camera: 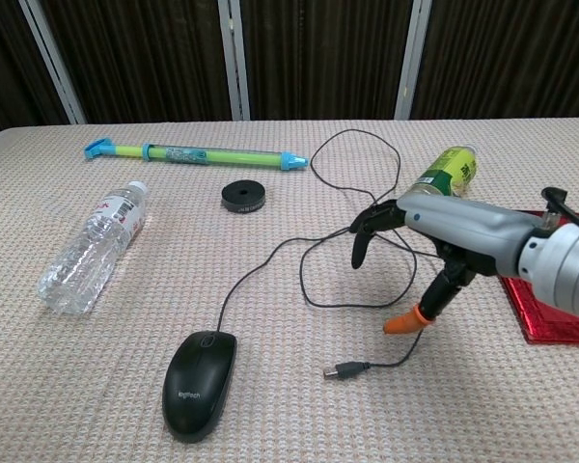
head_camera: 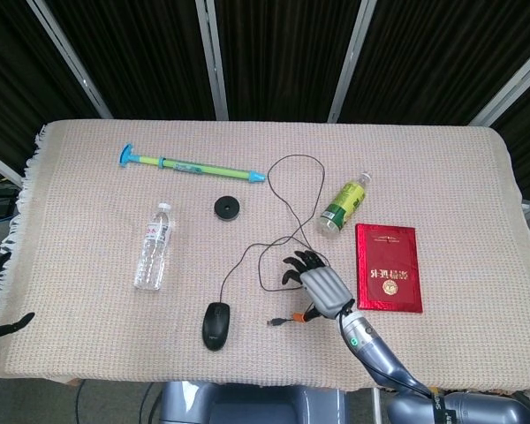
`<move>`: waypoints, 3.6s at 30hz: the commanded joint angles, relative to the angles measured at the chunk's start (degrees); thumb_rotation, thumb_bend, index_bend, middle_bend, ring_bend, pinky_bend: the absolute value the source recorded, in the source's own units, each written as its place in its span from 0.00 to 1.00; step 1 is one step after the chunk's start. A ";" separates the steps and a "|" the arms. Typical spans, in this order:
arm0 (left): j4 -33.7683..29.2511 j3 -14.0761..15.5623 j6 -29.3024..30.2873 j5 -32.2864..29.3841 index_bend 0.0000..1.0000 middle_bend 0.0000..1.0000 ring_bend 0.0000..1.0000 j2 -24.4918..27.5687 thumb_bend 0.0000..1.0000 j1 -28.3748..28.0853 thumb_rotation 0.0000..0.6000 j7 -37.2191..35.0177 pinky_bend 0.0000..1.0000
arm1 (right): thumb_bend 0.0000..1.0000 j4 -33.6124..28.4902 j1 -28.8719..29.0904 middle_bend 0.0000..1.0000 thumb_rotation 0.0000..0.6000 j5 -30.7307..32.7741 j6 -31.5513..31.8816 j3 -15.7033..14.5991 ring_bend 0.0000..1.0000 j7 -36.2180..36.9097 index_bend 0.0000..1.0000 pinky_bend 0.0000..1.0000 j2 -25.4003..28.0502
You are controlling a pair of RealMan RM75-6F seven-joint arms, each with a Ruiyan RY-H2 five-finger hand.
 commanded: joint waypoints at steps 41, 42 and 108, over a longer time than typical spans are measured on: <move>-0.80 -0.23 -0.66 -0.71 0.09 0.00 0.00 0.22 0.10 -0.11 1.00 -0.54 0.00 | 0.13 10.19 -3.76 0.13 1.00 1.72 7.57 -4.96 0.00 -4.52 0.52 0.00 -15.15; -0.85 -0.22 -0.68 -0.71 0.09 0.00 0.00 0.23 0.10 -0.12 1.00 -0.53 0.00 | 0.13 10.32 -3.84 0.13 1.00 1.81 7.48 -4.99 0.00 -4.38 0.52 0.00 -15.27; -2.86 -0.50 -1.67 -2.77 0.12 0.00 0.00 0.47 0.10 0.14 1.00 -0.37 0.00 | 0.35 27.39 -16.86 0.18 1.00 -18.07 39.33 2.95 0.00 48.01 0.63 0.00 -26.58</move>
